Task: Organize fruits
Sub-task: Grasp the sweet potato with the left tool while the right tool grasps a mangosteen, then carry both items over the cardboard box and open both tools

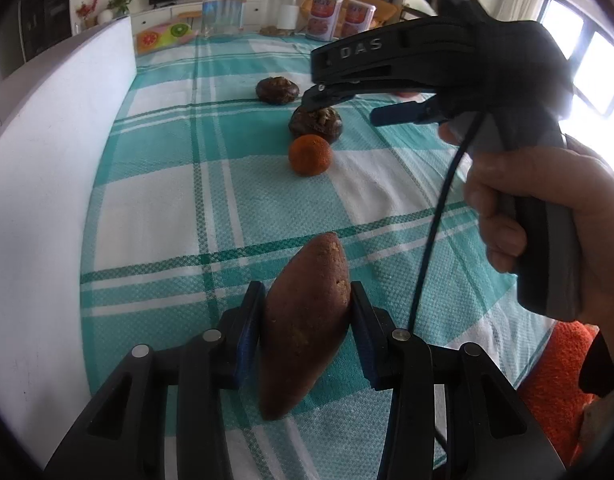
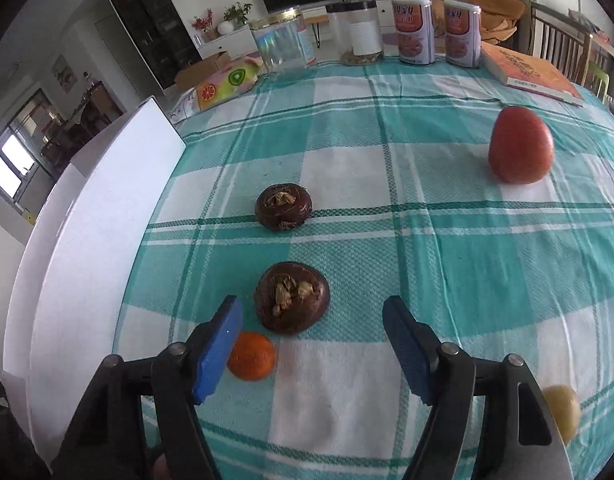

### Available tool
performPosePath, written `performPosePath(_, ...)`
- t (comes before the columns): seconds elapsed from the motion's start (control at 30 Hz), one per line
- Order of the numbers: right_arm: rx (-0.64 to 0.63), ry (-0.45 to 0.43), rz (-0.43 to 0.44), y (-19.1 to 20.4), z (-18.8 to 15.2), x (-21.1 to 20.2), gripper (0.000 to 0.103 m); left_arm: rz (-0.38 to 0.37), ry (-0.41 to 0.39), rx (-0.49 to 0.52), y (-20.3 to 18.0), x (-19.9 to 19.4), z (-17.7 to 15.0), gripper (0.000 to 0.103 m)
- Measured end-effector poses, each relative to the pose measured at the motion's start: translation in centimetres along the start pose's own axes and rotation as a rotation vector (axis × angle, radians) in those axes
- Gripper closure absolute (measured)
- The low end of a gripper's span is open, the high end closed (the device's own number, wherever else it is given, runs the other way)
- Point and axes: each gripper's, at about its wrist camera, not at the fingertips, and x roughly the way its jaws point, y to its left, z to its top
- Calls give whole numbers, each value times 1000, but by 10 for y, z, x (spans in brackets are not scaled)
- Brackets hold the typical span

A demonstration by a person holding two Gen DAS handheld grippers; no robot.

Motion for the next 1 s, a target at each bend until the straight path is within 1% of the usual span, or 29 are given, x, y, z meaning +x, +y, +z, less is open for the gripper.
performPosePath(0.07, -19, 48, -19, 7, 3, 19, 30, 1, -2, 2, 0, 0, 0, 60)
performPosePath(0.1, -51, 42, -54, 12, 3, 21, 33, -1, -3, 1, 0, 1, 0, 60)
performPosePath(0.13, -90, 48, -78, 19, 2, 23, 40, -3, -5, -2, 1, 1, 0, 60)
performPosePath(0.17, -118, 51, -102, 22, -1, 21, 54, -7, -6, -9, 2, 2, 0, 60)
performPosePath(0.23, -97, 48, -90, 18, -3, 12, 54, -17, -2, -32, 5, 1, 1, 60)
performPosePath(0.33, -71, -28, -104, 3, -7, -19, 54, -32, -8, -72, 11, -6, 2, 60)
performPosePath(0.4, -43, -75, -97, -8, -7, -44, 54, -50, -21, -101, 15, -15, 4, 60)
performPosePath(0.47, -20, -108, -86, -18, -9, -67, 54, -72, -41, -124, 17, -27, 7, 60)
performPosePath(0.53, -5, -123, -67, -26, -14, -85, 54, -100, -62, -145, 18, -40, 12, 60)
performPosePath(0.6, 28, -124, -6, -34, -23, -98, 54, -140, -79, -168, 20, -51, 17, 60)
performPosePath(0.7, 106, -116, 153, -42, -42, -109, 54, -209, -93, -210, 24, -69, 21, 60)
performPosePath(0.77, 138, -108, 242, -40, -54, -111, 54, -247, -97, -239, 28, -80, 23, 60)
performPosePath(0.83, 151, -100, 303, -32, -63, -112, 54, -279, -103, -269, 35, -91, 24, 60)
performPosePath(0.9, 145, -92, 355, -17, -69, -112, 54, -286, -121, -282, 40, -104, 25, 60)
performPosePath(1.0, 108, -84, 419, 14, -71, -117, 54, -263, -159, -307, 57, -124, 28, 60)
